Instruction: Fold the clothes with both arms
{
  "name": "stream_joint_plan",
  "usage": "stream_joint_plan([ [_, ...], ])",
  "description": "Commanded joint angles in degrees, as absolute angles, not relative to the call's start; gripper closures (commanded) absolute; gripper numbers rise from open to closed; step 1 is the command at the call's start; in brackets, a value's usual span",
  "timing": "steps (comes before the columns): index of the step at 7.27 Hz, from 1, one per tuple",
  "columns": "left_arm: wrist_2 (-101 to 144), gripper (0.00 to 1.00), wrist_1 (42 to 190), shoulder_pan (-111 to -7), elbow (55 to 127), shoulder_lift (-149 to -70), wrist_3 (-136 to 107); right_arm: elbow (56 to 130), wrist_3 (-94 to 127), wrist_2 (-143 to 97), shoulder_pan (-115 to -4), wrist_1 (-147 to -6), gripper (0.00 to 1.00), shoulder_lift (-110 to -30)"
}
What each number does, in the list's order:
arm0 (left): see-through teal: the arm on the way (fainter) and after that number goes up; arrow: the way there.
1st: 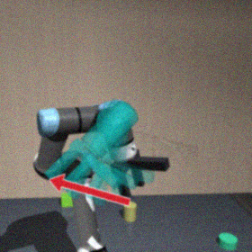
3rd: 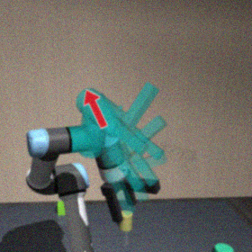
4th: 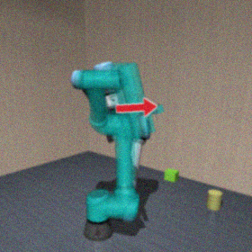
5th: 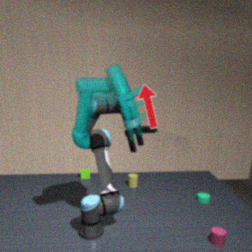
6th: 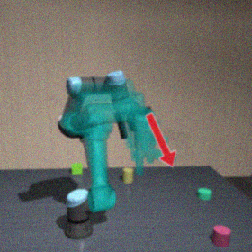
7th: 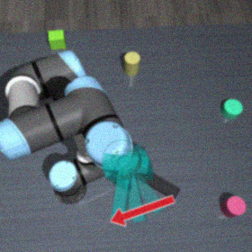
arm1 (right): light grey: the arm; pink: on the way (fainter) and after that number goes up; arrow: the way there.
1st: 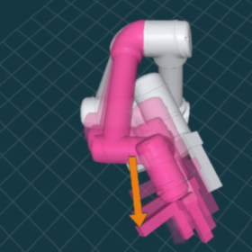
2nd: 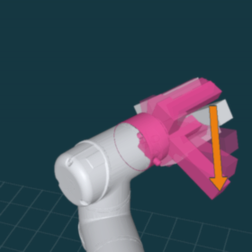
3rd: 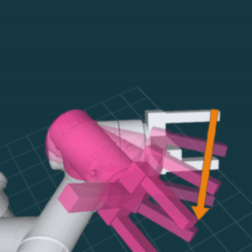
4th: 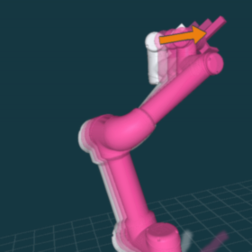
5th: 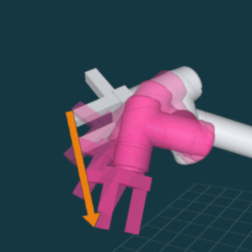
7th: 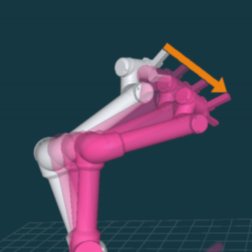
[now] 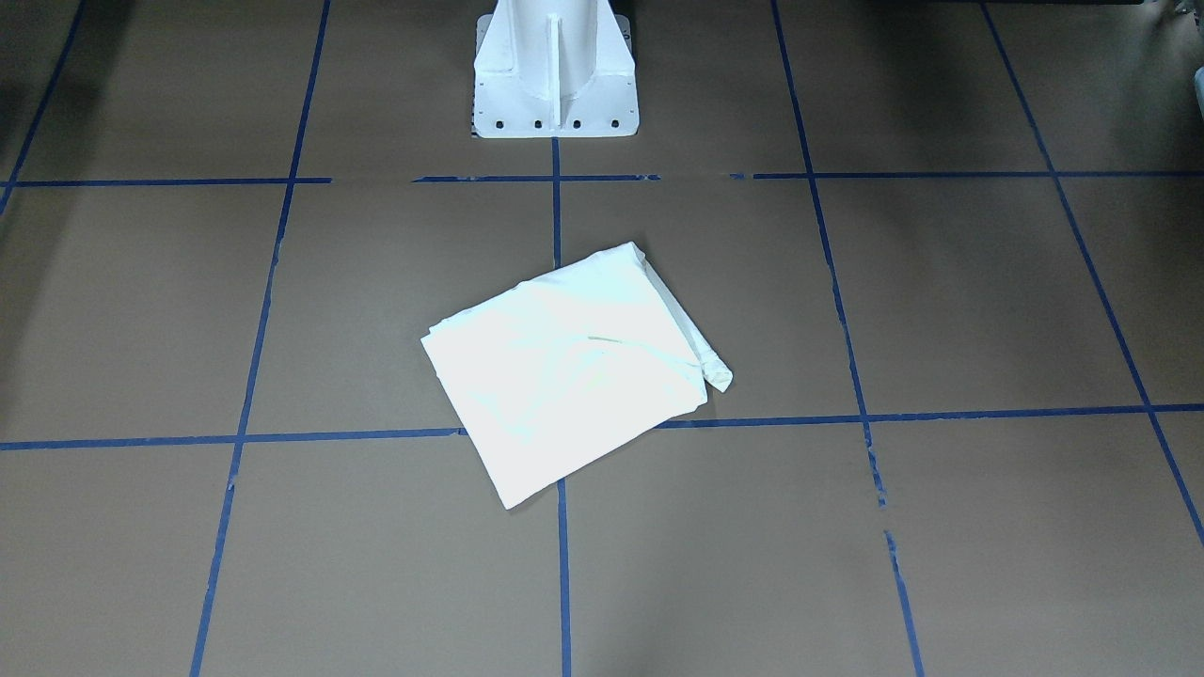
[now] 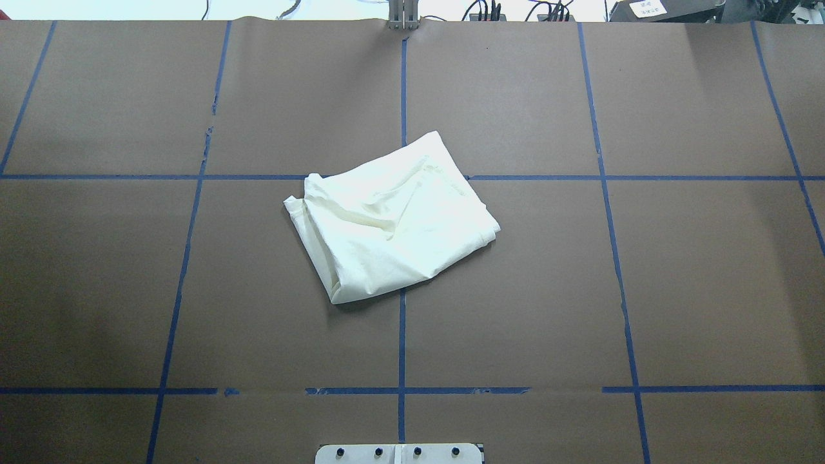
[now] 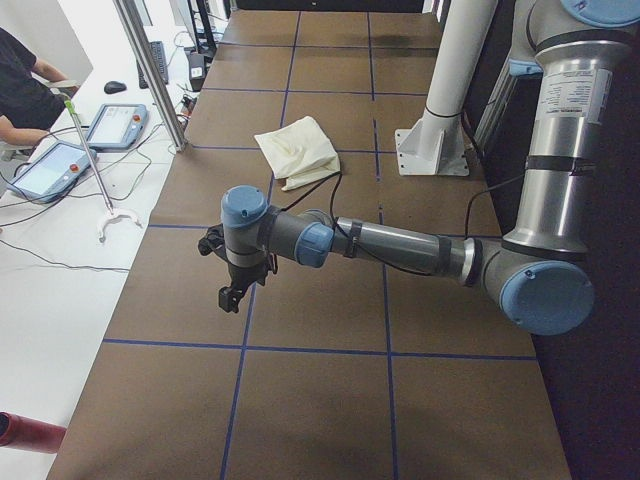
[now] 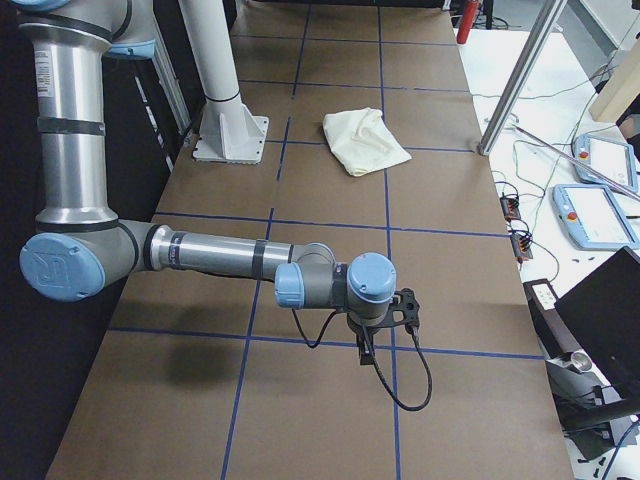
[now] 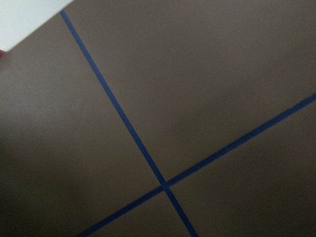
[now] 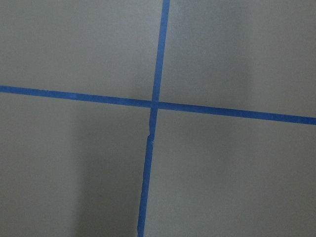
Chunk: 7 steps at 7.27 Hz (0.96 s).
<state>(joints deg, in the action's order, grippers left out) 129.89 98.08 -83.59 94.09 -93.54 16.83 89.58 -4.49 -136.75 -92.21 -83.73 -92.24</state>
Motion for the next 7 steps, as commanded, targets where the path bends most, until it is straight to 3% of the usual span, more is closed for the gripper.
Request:
stream_joint_plan([
  [1, 127.2, 0.00, 100.4, -83.4, 88.3, -93.9, 16.4, 92.2, -4.4, -137.0, -93.2, -84.0, 0.00, -93.4],
  [5, 132.1, 0.00, 97.8, -87.2, 86.4, -92.9, 15.8, 94.5, -2.6, -141.3, -93.2, -93.6, 0.00, -91.6],
  [7, 132.1, 0.00, 96.8, -87.7, 86.7, -92.8, 15.7, 94.2, 6.7, -138.6, -90.5, -88.7, 0.00, -91.1],
])
